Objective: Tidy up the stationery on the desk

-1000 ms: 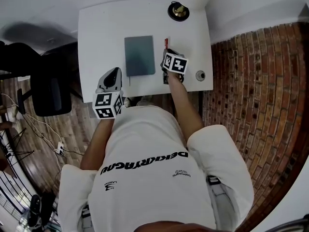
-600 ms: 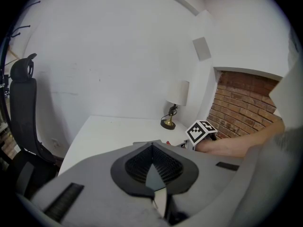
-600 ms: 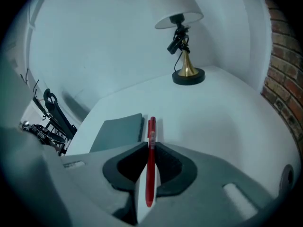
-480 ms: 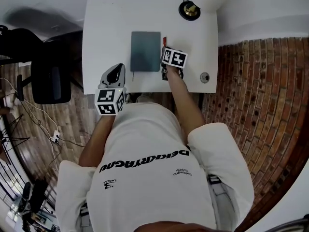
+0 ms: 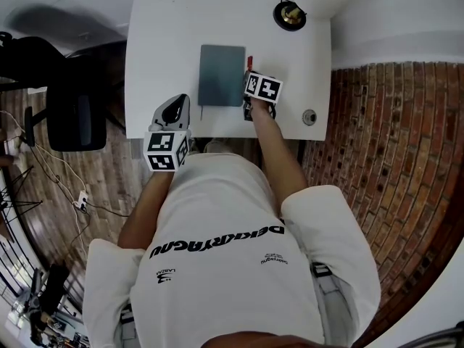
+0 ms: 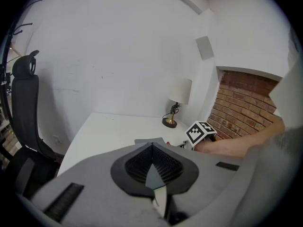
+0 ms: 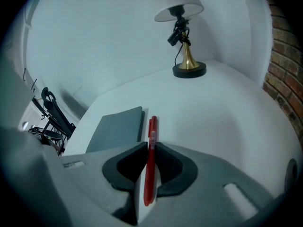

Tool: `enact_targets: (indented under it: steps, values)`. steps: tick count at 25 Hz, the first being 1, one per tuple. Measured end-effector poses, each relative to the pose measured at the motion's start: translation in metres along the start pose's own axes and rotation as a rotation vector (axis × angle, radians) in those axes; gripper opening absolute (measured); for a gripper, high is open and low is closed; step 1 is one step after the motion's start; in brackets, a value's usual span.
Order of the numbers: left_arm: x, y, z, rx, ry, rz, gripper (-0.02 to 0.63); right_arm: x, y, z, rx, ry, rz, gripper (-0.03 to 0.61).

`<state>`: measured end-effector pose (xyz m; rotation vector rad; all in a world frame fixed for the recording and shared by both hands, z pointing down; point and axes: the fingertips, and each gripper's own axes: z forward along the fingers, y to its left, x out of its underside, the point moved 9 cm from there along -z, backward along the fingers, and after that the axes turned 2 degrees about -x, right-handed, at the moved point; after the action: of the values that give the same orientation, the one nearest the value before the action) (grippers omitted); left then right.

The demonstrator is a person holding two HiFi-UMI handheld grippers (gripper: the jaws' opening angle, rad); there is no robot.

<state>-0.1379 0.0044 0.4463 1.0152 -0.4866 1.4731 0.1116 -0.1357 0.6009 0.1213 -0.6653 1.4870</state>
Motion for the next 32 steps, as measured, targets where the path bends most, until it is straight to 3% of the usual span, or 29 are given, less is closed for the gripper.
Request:
enact_targets:
  steps: [7, 17, 24, 32]
  values:
    - [0.000, 0.001, -0.002, 0.013, -0.001, 0.000, -0.003, -0.003, 0.001, -0.004, 0.000, -0.013, -0.033, 0.081]
    - [-0.007, -0.006, -0.009, 0.041, -0.031, 0.021, -0.002, -0.011, 0.012, -0.054, -0.049, -0.161, -0.032, 0.081]
    - [-0.017, -0.018, -0.018, 0.081, -0.070, 0.055, -0.002, -0.014, 0.041, -0.116, -0.150, -0.303, -0.054, 0.028]
    - [-0.030, -0.031, -0.024, 0.136, -0.116, 0.090, -0.003, -0.013, 0.071, -0.176, -0.173, -0.440, -0.124, -0.002]
